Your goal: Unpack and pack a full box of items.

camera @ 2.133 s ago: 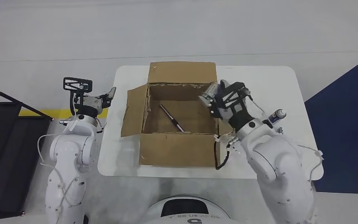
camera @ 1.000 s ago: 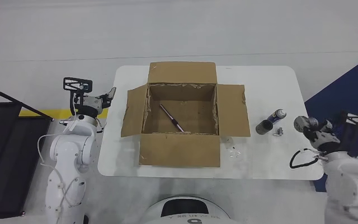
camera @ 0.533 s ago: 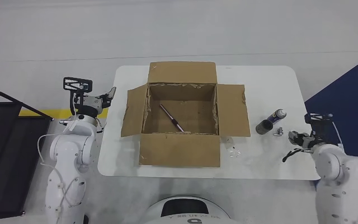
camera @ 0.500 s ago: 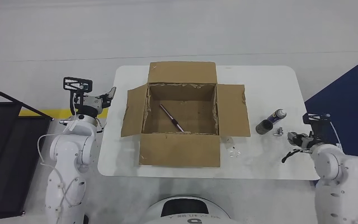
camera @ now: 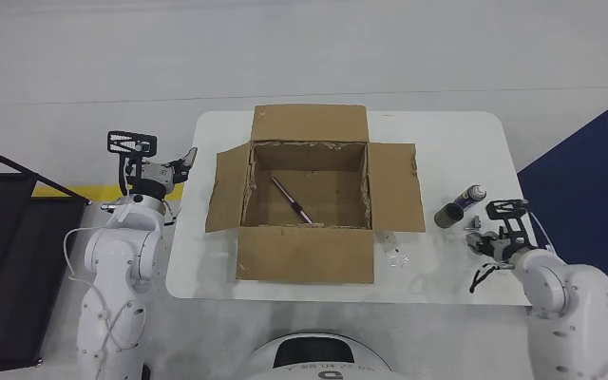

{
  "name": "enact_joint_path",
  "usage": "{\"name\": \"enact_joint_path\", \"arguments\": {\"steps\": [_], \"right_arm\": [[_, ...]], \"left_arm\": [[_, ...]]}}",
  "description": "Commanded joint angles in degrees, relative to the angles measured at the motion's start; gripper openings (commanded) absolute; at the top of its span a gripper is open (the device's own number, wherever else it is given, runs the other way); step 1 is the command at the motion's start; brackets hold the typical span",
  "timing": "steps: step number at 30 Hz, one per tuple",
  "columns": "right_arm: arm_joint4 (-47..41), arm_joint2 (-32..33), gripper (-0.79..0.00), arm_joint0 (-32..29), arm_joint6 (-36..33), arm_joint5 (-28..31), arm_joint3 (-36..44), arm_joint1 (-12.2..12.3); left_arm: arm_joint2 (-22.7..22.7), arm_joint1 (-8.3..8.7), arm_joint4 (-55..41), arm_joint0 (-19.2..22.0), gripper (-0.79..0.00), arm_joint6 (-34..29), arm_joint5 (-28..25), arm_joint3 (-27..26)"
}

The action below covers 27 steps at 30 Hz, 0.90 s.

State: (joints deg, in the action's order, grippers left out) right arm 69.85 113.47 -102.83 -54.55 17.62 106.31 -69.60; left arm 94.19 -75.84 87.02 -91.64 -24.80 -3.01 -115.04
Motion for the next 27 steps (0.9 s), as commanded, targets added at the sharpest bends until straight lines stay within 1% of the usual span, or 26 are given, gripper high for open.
{"name": "enact_joint_path", "arguments": {"steps": [1, 5, 9, 12, 16, 20, 27], "right_arm": [[-0.06, -0.28, -0.785, 0.31, -0.16, 0.19, -0.48, 0.09], [-0.50, -0.80, -0.785, 0.83, -0.42, 0.30, -0.96, 0.25], [-0.37, -1.99, -0.717, 1.26, -0.45, 0.01, -1.12, 0.36], [0.09, -2.76, -0.680, 1.38, -0.51, -0.16, -1.19, 0.45], [0.49, -3.35, -0.668, 1.72, -0.36, -0.53, -1.76, 0.59], [0.48, -3.52, -0.625, 2.09, -0.42, -0.73, -2.25, 0.73], [0.48, -3.52, -0.625, 2.09, -0.42, -0.73, -2.25, 0.73]], "left_arm": [[0.00, 0.00, 0.00, 0.00, 0.000, 0.00, 0.00, 0.00], [0.00, 0.00, 0.00, 0.00, 0.000, 0.00, 0.00, 0.00], [0.00, 0.00, 0.00, 0.00, 0.000, 0.00, 0.00, 0.00], [0.00, 0.00, 0.00, 0.00, 0.000, 0.00, 0.00, 0.00], [0.00, 0.00, 0.00, 0.00, 0.000, 0.00, 0.00, 0.00], [0.00, 0.00, 0.00, 0.00, 0.000, 0.00, 0.00, 0.00], [0.00, 0.00, 0.00, 0.00, 0.000, 0.00, 0.00, 0.00]]}}
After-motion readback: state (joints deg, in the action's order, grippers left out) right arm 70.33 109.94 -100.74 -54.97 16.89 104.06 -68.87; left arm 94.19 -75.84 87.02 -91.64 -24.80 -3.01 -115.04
